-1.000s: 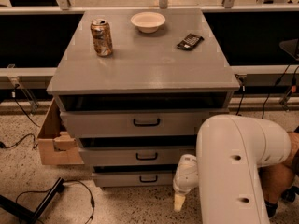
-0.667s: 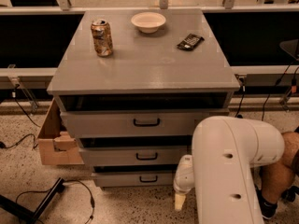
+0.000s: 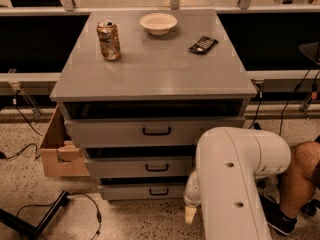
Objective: Open bottom drawer
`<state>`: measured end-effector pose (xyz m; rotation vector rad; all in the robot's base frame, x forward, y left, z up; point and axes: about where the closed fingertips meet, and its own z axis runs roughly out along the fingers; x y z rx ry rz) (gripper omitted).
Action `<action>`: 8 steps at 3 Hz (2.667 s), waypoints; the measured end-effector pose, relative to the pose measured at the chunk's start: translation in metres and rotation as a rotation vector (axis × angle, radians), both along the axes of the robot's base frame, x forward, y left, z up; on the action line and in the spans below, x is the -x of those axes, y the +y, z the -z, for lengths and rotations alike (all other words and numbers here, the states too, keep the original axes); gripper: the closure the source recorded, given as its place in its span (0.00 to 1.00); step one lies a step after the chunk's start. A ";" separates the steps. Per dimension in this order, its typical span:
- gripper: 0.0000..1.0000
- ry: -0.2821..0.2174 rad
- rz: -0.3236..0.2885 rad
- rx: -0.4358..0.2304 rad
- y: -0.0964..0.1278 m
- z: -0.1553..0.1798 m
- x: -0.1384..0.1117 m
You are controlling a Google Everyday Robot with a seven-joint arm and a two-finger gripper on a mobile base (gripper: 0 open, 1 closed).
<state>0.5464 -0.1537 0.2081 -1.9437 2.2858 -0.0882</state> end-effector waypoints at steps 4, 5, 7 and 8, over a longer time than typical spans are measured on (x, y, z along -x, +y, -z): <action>0.09 -0.023 -0.025 -0.075 0.019 0.019 -0.028; 0.26 -0.009 -0.025 -0.068 0.021 0.025 -0.031; 0.72 0.004 -0.014 -0.019 0.007 0.017 -0.033; 0.70 -0.007 0.027 0.015 -0.001 -0.007 -0.033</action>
Offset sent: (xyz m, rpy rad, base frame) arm 0.0481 0.0110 -0.0005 0.0815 -0.0668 0.0334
